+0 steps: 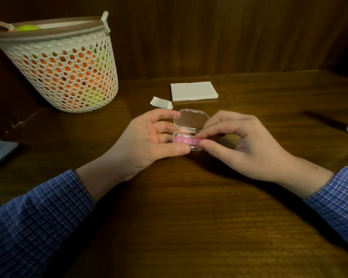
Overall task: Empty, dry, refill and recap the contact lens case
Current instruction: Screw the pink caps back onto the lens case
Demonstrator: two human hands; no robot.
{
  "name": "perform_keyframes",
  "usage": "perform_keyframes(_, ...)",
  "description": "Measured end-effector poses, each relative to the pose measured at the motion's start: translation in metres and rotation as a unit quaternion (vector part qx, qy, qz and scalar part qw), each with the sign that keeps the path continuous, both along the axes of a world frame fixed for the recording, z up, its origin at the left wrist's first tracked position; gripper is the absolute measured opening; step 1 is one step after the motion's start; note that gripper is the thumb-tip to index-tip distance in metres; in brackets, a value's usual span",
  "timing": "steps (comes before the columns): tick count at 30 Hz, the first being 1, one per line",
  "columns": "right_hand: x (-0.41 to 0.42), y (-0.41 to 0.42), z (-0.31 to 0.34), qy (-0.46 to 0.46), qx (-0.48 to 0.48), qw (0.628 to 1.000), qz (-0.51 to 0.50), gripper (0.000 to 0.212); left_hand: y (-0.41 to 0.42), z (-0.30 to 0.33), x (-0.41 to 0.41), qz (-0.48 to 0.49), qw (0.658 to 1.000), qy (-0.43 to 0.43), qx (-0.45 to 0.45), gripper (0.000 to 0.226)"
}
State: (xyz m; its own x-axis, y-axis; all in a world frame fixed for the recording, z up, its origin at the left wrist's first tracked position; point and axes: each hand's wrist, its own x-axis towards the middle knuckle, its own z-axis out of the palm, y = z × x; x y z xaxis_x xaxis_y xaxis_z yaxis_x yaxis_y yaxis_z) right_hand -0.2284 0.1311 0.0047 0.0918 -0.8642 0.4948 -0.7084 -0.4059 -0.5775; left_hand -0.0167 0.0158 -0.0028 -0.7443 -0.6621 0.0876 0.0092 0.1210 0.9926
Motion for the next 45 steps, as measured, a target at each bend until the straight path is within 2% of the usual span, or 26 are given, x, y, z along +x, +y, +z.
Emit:
perform_keyframes(4,0.002,0.001,0.000,-0.006,0.010,1.000,-0.013,0.022,0.000,0.000,0.000,-0.005,1.000,0.001,0.003,0.071)
perform_keyframes(10,0.003,0.002,0.001,0.032,0.008,0.999,-0.015,0.022,0.000,-0.002,0.000,-0.009,1.000,0.005,0.015,0.061)
perform_keyframes(13,0.002,0.003,0.003,-0.021,-0.045,0.998,-0.031,0.012,0.000,0.000,0.001,-0.018,0.999,0.027,0.032,0.061)
perform_keyframes(15,0.000,0.000,0.006,-0.122,-0.039,0.989,-0.073,0.007,0.001,0.002,0.001,-0.027,0.998,0.042,0.039,0.060)
perform_keyframes(17,0.000,-0.003,0.011,-0.291,0.082,0.950,-0.081,0.016,0.002,0.003,0.001,-0.032,0.997,0.057,0.038,0.058)
perform_keyframes(19,0.000,-0.006,0.015,-0.425,0.256,0.868,-0.019,0.038,0.004,0.003,0.001,-0.031,0.997,0.062,0.016,0.053)
perform_keyframes(20,0.000,-0.006,0.016,-0.449,0.313,0.837,0.012,0.044,0.004,0.003,0.001,-0.024,0.998,0.057,-0.008,0.051)
perform_keyframes(22,0.002,-0.005,0.017,-0.459,0.353,0.814,0.050,0.038,0.006,0.004,0.002,-0.010,0.998,0.037,-0.055,0.049)
perform_keyframes(25,0.001,-0.005,0.015,-0.471,0.343,0.811,0.050,0.023,0.007,0.006,0.003,-0.018,0.997,0.013,-0.074,0.051)
perform_keyframes(28,-0.003,-0.005,0.014,-0.462,0.329,0.823,0.038,0.024,0.009,0.009,0.002,-0.034,0.999,0.002,-0.012,0.052)
perform_keyframes(30,-0.002,-0.004,0.013,-0.451,0.317,0.833,0.036,0.025,0.012,0.010,-0.001,-0.004,0.999,-0.014,0.046,0.050)
perform_keyframes(34,0.000,-0.004,0.007,-0.431,0.304,0.849,0.030,0.028,0.014,0.006,-0.004,0.030,0.995,-0.053,0.077,0.046)
perform_keyframes(41,0.004,-0.006,0.003,-0.429,0.293,0.855,0.011,0.011,0.016,0.005,-0.004,0.060,0.996,-0.060,0.034,0.045)
perform_keyframes(45,0.004,-0.007,0.003,-0.424,0.286,0.859,0.014,0.022,0.015,0.004,-0.004,0.070,0.996,-0.057,0.009,0.045)
